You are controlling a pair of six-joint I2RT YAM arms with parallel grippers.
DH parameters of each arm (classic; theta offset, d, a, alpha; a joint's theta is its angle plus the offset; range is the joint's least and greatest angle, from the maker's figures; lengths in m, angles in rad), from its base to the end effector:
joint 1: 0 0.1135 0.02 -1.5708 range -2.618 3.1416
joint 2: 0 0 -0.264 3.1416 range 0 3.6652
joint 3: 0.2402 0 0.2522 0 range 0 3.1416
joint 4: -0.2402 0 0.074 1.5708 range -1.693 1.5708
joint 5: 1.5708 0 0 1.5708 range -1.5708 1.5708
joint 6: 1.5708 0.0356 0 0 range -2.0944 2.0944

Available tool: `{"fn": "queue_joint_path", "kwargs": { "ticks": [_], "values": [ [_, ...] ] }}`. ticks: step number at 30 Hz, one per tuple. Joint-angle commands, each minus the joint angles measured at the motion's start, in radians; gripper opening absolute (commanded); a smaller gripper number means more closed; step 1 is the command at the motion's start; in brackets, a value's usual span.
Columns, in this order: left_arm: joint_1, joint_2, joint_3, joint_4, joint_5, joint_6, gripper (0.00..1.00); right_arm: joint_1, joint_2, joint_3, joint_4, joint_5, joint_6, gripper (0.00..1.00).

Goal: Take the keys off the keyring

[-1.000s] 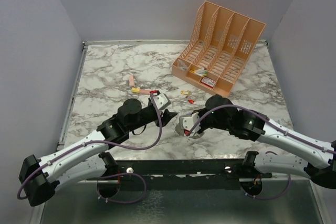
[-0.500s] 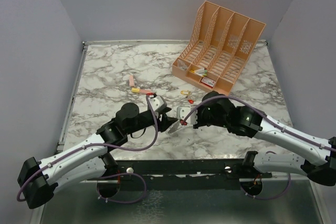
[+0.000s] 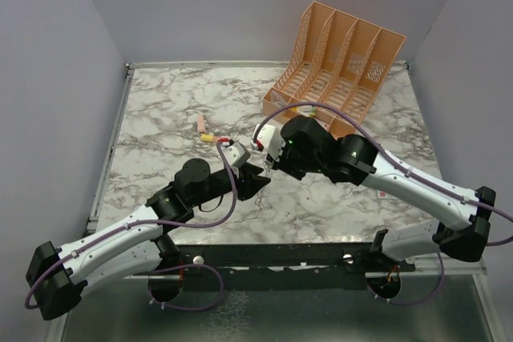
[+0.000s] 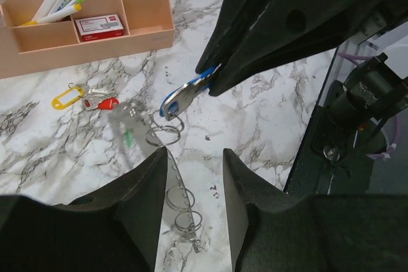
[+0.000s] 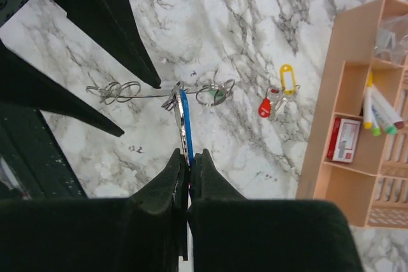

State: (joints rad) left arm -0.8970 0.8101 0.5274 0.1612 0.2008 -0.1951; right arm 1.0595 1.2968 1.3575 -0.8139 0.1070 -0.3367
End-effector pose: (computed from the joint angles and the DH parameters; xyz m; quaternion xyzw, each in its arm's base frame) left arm 0.1180 -0.1592 0.2808 0.3185 0.6767 -0.4066 0.5247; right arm 0.1351 0.2329 0.3676 -0.5727 0.7156 0.0945 0.3886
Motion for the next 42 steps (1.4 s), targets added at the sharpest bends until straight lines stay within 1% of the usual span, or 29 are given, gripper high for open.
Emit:
{"fn": "queue_joint_path", "kwargs": {
  "ticks": [1, 3, 6, 9, 13, 17, 21, 26, 28, 33, 42],
  "values": [
    [-0.003, -0.023, -0.014, 0.024, -0.031, -0.026, 0.40, 0.005, 0.098, 0.107, -0.172, 0.016, 0.225, 0.01],
    [-0.004, -0.017, -0.016, 0.022, -0.039, -0.026, 0.39, 0.005, 0.125, 0.136, -0.201, 0.006, 0.275, 0.00],
    [-0.005, -0.005, -0.027, 0.004, -0.109, -0.041, 0.39, 0.005, 0.151, 0.158, -0.227, -0.003, 0.324, 0.00],
    [-0.006, 0.004, -0.033, -0.023, -0.165, -0.051, 0.42, 0.005, 0.159, 0.164, -0.236, 0.007, 0.376, 0.00],
    [-0.007, 0.016, -0.043, -0.018, -0.169, -0.078, 0.45, 0.005, 0.172, 0.176, -0.255, 0.002, 0.415, 0.00],
    [-0.013, 0.035, -0.066, 0.031, -0.160, -0.123, 0.49, 0.005, 0.175, 0.180, -0.267, 0.005, 0.444, 0.01],
    [-0.030, 0.028, -0.084, 0.057, -0.179, -0.132, 0.51, 0.005, 0.175, 0.182, -0.283, 0.006, 0.471, 0.00],
    [-0.064, 0.013, -0.107, 0.099, -0.193, -0.147, 0.50, 0.005, 0.183, 0.196, -0.305, -0.002, 0.502, 0.00],
    [-0.086, 0.019, -0.105, 0.109, -0.237, -0.156, 0.50, 0.005, 0.188, 0.203, -0.311, -0.004, 0.510, 0.01],
    [-0.134, 0.035, -0.107, 0.151, -0.276, -0.171, 0.48, 0.005, 0.203, 0.220, -0.327, -0.021, 0.523, 0.01],
    [-0.194, 0.059, -0.127, 0.198, -0.452, -0.253, 0.47, 0.005, 0.221, 0.248, -0.342, -0.056, 0.546, 0.00]
  ]
}}
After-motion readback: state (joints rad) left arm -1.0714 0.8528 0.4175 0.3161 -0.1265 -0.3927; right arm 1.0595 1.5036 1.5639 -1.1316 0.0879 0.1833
